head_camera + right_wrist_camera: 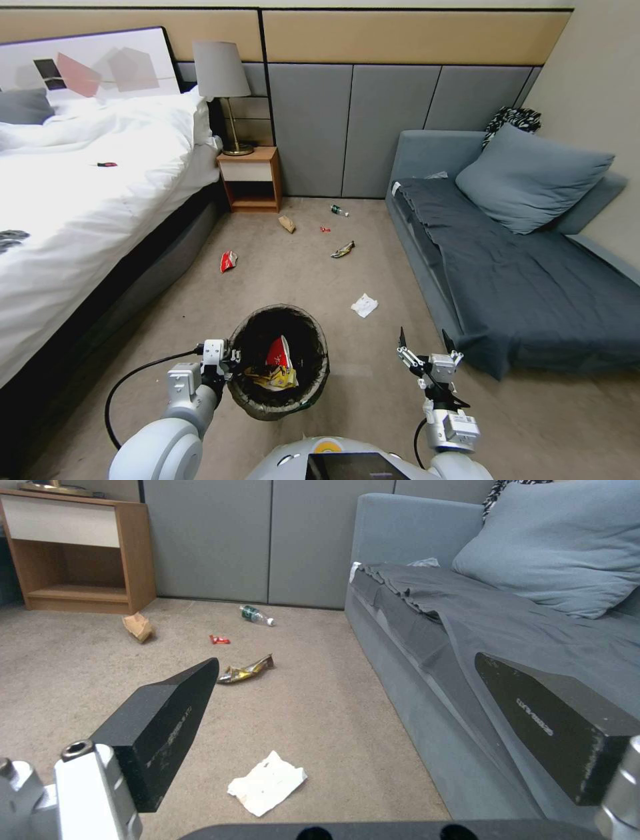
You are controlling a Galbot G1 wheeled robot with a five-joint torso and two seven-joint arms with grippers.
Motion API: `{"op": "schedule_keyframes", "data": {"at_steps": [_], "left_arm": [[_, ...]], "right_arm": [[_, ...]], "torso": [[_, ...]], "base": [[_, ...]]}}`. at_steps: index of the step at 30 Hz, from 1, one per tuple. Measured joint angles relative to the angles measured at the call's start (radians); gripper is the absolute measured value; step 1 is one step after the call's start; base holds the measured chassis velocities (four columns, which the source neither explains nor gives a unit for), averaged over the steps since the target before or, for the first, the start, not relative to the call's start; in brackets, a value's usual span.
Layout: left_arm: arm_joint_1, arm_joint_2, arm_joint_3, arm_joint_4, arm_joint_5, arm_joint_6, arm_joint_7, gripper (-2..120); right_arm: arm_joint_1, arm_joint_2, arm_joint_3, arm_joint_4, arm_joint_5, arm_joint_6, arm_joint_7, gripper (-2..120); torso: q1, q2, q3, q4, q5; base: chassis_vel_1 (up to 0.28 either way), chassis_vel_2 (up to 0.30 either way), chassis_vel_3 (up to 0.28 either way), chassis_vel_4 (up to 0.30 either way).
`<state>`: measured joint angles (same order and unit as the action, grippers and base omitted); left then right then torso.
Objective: Pick up the trash bin, then pick up the garbage from the floor and place it into the trash bin.
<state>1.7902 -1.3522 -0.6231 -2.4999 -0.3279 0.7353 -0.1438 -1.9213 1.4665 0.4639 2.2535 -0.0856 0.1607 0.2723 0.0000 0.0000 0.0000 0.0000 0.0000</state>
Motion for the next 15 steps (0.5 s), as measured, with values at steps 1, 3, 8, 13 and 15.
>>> {"op": "schedule_keyframes", "data": {"at_steps": [1, 3, 8, 13, 15], "left_arm": [[-0.001, 0.0, 0.0, 0.0, 0.0, 0.0, 0.0, 1], [-0.002, 0.0, -0.001, 0.0, 0.0, 0.0, 0.0, 1], [-0.005, 0.0, -0.001, 0.0, 0.0, 0.0, 0.001, 1], [-0.006, 0.0, -0.001, 0.0, 0.0, 0.0, 0.001, 1], [-0.006, -0.001, -0.001, 0.0, 0.0, 0.0, 0.001, 1]], "right_arm": [[0.0, 0.0, 0.0, 0.0, 0.0, 0.0, 0.0, 100], [0.001, 0.0, 0.0, -0.001, 0.0, 0.0, 0.0, 100], [0.004, 0.001, 0.0, -0.004, 0.0, 0.0, 0.0, 100], [0.006, 0.003, 0.001, -0.007, 0.0, 0.0, 0.0, 100], [0.007, 0.004, 0.001, -0.007, 0.0, 0.0, 0.0, 100]], "torso": [[0.0, 0.0, 0.0, -0.0001, -0.0001], [0.0, 0.0, 0.0, -0.0001, 0.0], [0.0, 0.0, 0.0, 0.0, 0.0], [0.0, 0.0, 0.0, 0.0, 0.0], [0.0, 0.0, 0.0, -0.0001, 0.0]], "base": [[-0.052, 0.042, 0.039, -0.032], [-0.052, 0.048, 0.056, -0.032], [-0.035, 0.059, 0.047, -0.059], [-0.017, 0.021, 0.02, -0.015], [-0.055, 0.052, 0.051, -0.042]]}}
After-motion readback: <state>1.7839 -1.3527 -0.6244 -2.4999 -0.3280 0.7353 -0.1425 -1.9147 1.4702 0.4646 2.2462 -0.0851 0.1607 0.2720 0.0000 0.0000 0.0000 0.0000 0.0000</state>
